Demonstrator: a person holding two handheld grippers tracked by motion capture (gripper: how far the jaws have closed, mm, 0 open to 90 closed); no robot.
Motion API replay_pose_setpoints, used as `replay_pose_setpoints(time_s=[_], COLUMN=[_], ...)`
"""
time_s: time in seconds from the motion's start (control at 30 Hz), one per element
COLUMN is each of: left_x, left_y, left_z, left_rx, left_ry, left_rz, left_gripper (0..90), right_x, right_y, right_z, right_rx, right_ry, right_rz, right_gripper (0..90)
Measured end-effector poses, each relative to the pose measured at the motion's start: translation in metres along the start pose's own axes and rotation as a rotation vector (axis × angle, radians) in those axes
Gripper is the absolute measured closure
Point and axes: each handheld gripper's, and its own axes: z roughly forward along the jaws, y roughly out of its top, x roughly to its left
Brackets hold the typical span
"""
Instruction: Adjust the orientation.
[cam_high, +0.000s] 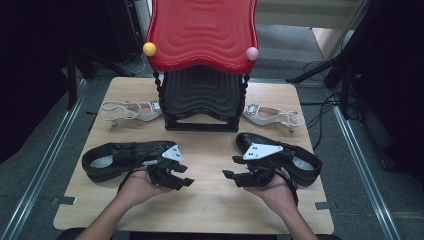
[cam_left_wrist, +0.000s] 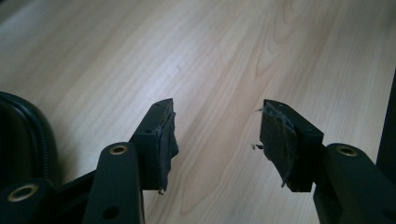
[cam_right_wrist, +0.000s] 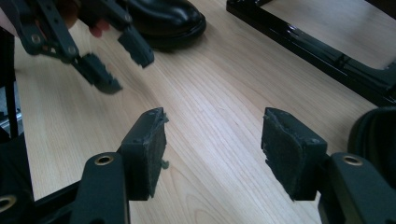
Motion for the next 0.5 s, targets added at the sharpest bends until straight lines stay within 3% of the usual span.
replay_pose_setpoints(time_s=[0.07,0.17,0.43,0.5], left_x=[0.001,0.003,0.012,0.013], left_y=[0.000,-0.002,-0.005,-0.004], left_z=[-0.004,-0.010,-0.021,-0.022], left_rx=[-0.010,-0.006,-0.006,-0.004], left_ry=[-0.010,-0.007,-0.014,-0.006], left_rz=[-0.009,-0.013,-0.068,-0.054], left_gripper=[49.4,51.4,46.3,46.6], right_x=[-0.004,-0.007,-0.009,-0.010], right_y=[-0.003,-0.007,-0.007,-0.008], right_z=[0.001,0.004,0.000,-0.004], right_rx=[0.031,0.067,0.048,0.060], right_ry=[-0.003,-0.016,-0.033,-0.047], right_rz=[0.017,0.003,0.031,0.032], right_gripper=[43.7,44.9,47.7,45.7])
